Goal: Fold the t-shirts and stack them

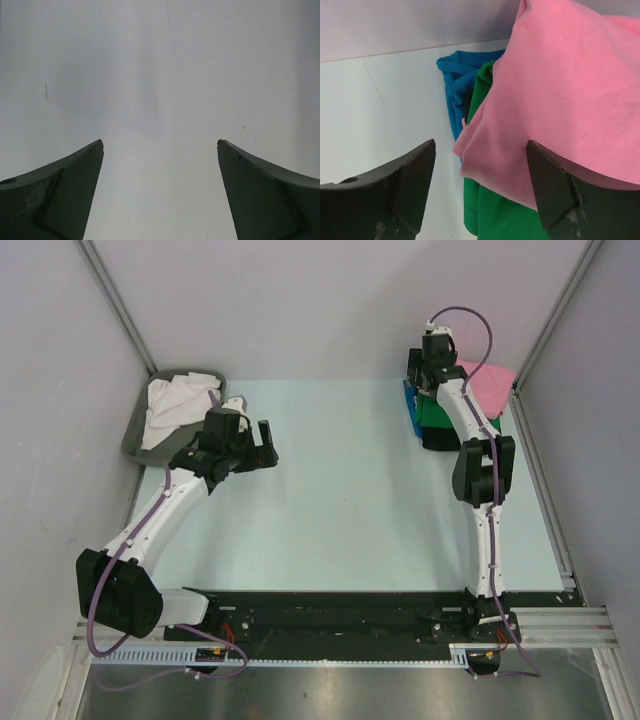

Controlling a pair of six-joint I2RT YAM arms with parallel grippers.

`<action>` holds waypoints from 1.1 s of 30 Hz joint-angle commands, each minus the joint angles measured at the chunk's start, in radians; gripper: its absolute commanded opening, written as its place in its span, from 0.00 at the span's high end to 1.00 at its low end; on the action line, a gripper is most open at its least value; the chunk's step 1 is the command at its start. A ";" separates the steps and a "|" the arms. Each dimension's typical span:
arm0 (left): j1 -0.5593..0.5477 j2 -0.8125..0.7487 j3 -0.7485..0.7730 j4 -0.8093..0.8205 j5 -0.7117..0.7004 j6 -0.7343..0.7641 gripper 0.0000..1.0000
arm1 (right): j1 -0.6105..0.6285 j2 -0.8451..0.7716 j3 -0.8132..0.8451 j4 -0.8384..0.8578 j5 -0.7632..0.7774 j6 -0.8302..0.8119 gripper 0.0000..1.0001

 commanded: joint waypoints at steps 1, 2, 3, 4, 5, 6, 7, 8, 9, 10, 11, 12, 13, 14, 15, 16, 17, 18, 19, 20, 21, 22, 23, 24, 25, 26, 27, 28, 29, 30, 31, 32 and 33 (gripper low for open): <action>0.011 -0.023 -0.006 0.029 0.027 0.022 0.00 | 0.019 0.028 -0.002 0.029 0.062 -0.055 0.25; 0.013 -0.022 -0.008 0.031 0.030 0.022 0.00 | 0.019 0.031 -0.002 0.029 0.070 -0.056 0.30; 0.013 -0.022 -0.006 0.031 0.032 0.022 0.00 | 0.021 0.034 -0.004 0.031 0.071 -0.055 0.34; 0.014 -0.022 -0.006 0.031 0.033 0.022 0.00 | 0.021 0.036 -0.005 0.029 0.071 -0.050 0.38; 0.016 -0.022 -0.006 0.031 0.036 0.022 0.00 | 0.022 0.037 -0.004 0.029 0.076 -0.048 0.46; 0.017 -0.023 -0.006 0.032 0.036 0.022 0.00 | 0.024 0.042 -0.004 0.029 0.081 -0.048 0.49; 0.017 -0.022 -0.006 0.031 0.036 0.021 0.00 | 0.024 0.043 -0.002 0.027 0.082 -0.050 0.51; 0.017 -0.022 -0.008 0.032 0.036 0.021 0.00 | 0.026 0.045 0.002 0.027 0.091 -0.051 0.58; 0.019 -0.023 -0.008 0.032 0.036 0.021 0.00 | 0.026 0.046 0.003 0.027 0.094 -0.051 0.61; 0.020 -0.020 -0.008 0.035 0.036 0.021 0.00 | 0.027 0.048 0.003 0.027 0.110 -0.053 0.69; 0.020 -0.019 -0.008 0.032 0.036 0.021 0.00 | 0.027 0.048 0.003 0.027 0.113 -0.053 0.76; 0.022 -0.019 -0.008 0.032 0.036 0.021 0.00 | 0.027 0.048 0.003 0.027 0.120 -0.056 0.85; 0.024 -0.019 -0.008 0.032 0.036 0.021 0.00 | 0.027 0.048 0.003 0.031 0.133 -0.055 0.98; 0.025 -0.019 -0.008 0.032 0.036 0.021 0.00 | 0.027 0.048 0.006 0.031 0.139 -0.056 1.00; 0.025 -0.019 -0.009 0.034 0.036 0.021 0.00 | 0.027 0.048 0.007 0.029 0.142 -0.058 1.00; 0.027 -0.020 -0.011 0.034 0.036 0.019 0.00 | 0.027 0.043 0.009 0.029 0.151 -0.058 1.00; 0.028 -0.019 -0.011 0.034 0.061 0.019 0.00 | 0.026 0.039 0.010 0.029 0.153 -0.058 1.00; 0.027 -0.017 -0.011 0.034 0.062 0.019 0.00 | 0.026 0.034 0.013 0.029 0.153 -0.056 1.00; 0.030 -0.019 -0.009 0.035 0.064 0.019 0.00 | 0.026 0.019 0.016 0.029 0.150 -0.053 1.00; 0.031 -0.019 -0.009 0.035 0.064 0.021 0.00 | 0.029 0.008 0.016 0.029 0.148 -0.052 1.00; 0.031 -0.019 -0.009 0.035 0.064 0.019 0.00 | 0.027 -0.001 0.018 0.031 0.147 -0.053 1.00; 0.033 -0.019 -0.011 0.037 0.066 0.018 0.00 | 0.030 -0.013 0.018 0.029 0.143 -0.053 1.00; 0.034 -0.019 -0.011 0.037 0.067 0.018 0.00 | 0.029 -0.035 0.018 0.026 0.142 -0.055 1.00; 0.036 -0.017 -0.011 0.037 0.067 0.018 0.00 | 0.029 -0.049 0.013 0.023 0.140 -0.058 1.00; 0.037 -0.019 -0.011 0.037 0.070 0.018 0.00 | 0.030 -0.062 0.009 0.020 0.128 -0.059 1.00; 0.040 -0.019 -0.012 0.038 0.070 0.016 0.00 | 0.027 -0.090 0.003 0.017 0.122 -0.059 1.00; 0.043 -0.020 -0.014 0.038 0.073 0.016 0.01 | 0.027 -0.105 -0.005 0.011 0.114 -0.059 1.00; 0.046 -0.022 -0.012 0.040 0.078 0.015 0.00 | 0.027 -0.119 -0.033 0.012 0.111 -0.059 1.00; 0.051 -0.022 -0.014 0.041 0.081 0.012 0.00 | 0.027 -0.156 -0.049 0.015 0.107 -0.059 1.00; 0.056 -0.022 -0.015 0.043 0.087 0.012 0.00 | 0.027 -0.171 -0.068 0.020 0.098 -0.056 1.00; 0.057 -0.023 -0.015 0.043 0.095 0.012 0.01 | 0.029 -0.187 -0.100 0.021 0.096 -0.058 1.00; 0.060 -0.026 -0.014 0.045 0.098 0.010 0.00 | 0.029 -0.197 -0.111 0.020 0.096 -0.058 1.00; 0.063 -0.029 -0.015 0.045 0.098 0.010 0.00 | 0.029 -0.216 -0.125 0.012 0.093 -0.056 1.00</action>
